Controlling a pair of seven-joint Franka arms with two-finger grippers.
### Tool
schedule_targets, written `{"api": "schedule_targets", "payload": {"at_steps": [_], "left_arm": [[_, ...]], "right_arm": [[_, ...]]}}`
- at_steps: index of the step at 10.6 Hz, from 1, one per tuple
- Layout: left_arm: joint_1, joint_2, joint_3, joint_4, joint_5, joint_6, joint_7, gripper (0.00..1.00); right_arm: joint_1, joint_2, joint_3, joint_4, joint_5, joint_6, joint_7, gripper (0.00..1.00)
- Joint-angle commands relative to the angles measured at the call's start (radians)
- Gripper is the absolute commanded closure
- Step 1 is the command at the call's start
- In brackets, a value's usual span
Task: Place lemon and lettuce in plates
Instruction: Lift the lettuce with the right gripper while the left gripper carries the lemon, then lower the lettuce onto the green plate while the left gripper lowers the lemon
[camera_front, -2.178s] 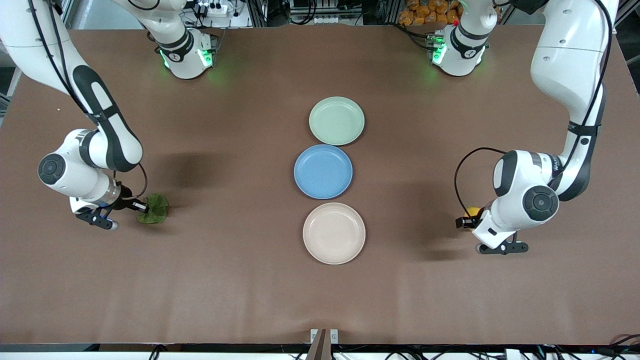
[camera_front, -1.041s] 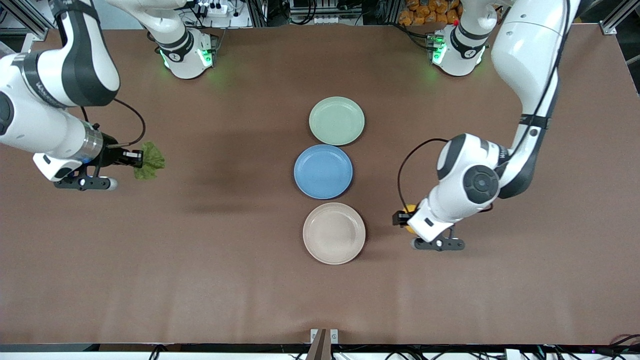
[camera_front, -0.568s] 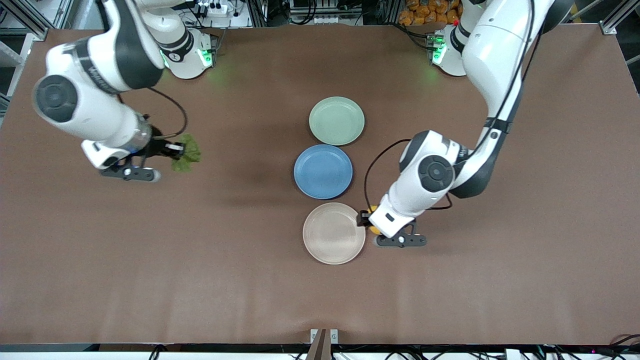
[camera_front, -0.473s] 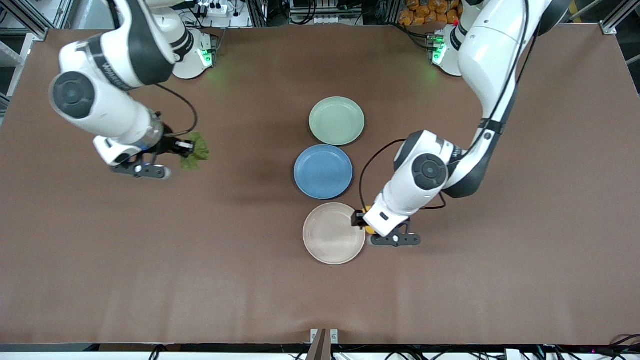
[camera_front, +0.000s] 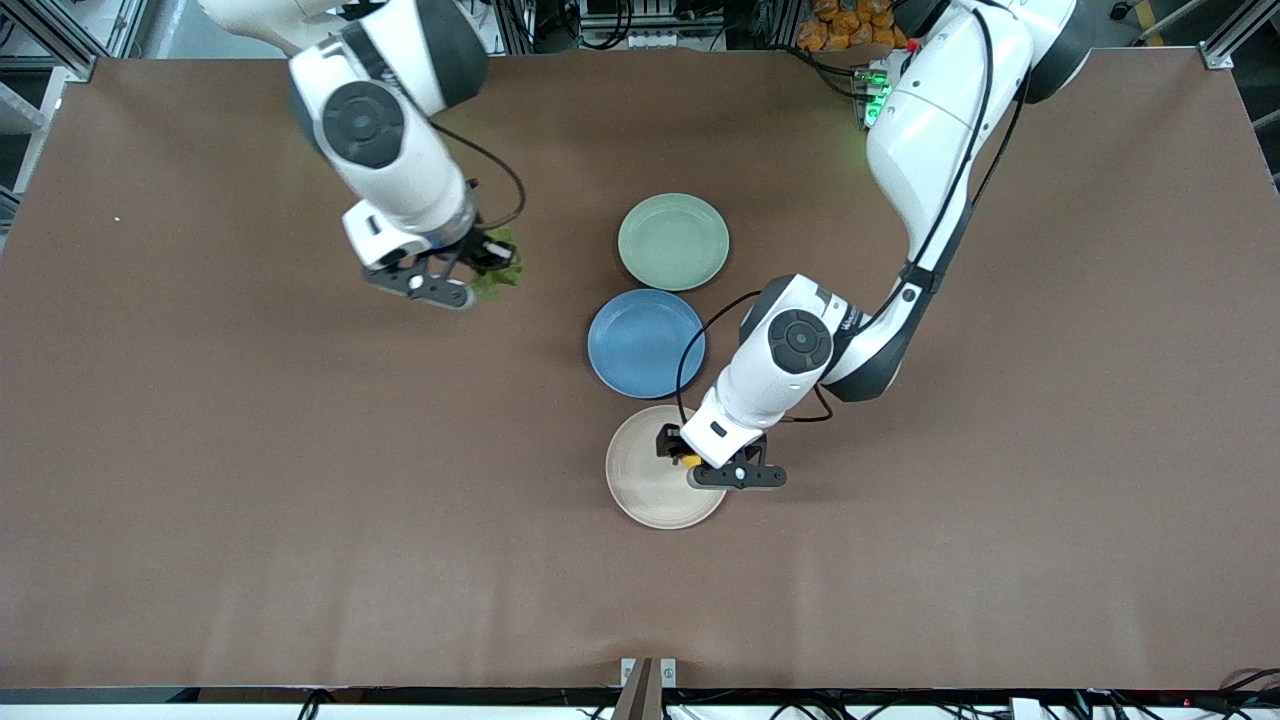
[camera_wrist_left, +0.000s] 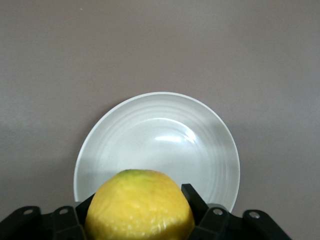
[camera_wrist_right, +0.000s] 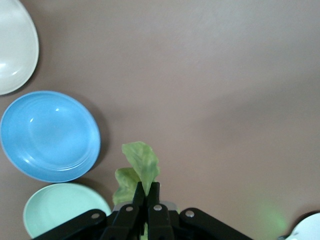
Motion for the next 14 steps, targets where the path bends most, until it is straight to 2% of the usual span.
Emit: {"api": "schedule_targets", "payload": {"at_steps": [1, 5, 6, 9, 11, 12, 13, 14], "left_arm": [[-0.023, 0.052, 0.013, 0.042, -0.020, 0.054, -0.020, 0.56], [-0.038, 0.089, 0.013, 0.041, -0.019, 0.090, -0.018, 0.56], [-0.040, 0.104, 0.015, 0.042, -0.019, 0.121, -0.018, 0.56], [-0.040, 0.118, 0.015, 0.041, -0.019, 0.152, -0.015, 0.48], [-0.038, 0.118, 0.016, 0.041, -0.016, 0.152, -0.017, 0.14], [-0.041, 0.118, 0.028, 0.041, -0.016, 0.152, -0.017, 0.00], [-0.057, 0.118, 0.042, 0.041, -0.017, 0.152, -0.018, 0.00], [-0.058, 0.118, 0.050, 0.041, -0.017, 0.152, -0.020, 0.00]], "right_arm": [[0.120, 0.078, -0.012, 0.008, -0.012, 0.084, 0.176, 1.00], [0.252, 0.184, -0.012, 0.016, -0.035, 0.188, 0.371, 1.00], [0.299, 0.215, -0.012, 0.046, -0.037, 0.202, 0.424, 1.00], [0.401, 0.307, -0.014, 0.111, -0.069, 0.201, 0.557, 1.00], [0.433, 0.370, -0.014, 0.169, -0.077, 0.198, 0.577, 1.00], [0.451, 0.400, -0.014, 0.201, -0.078, 0.199, 0.616, 1.00], [0.459, 0.423, -0.014, 0.224, -0.078, 0.199, 0.639, 1.00], [0.465, 0.430, -0.014, 0.226, -0.078, 0.199, 0.676, 0.62]]}}
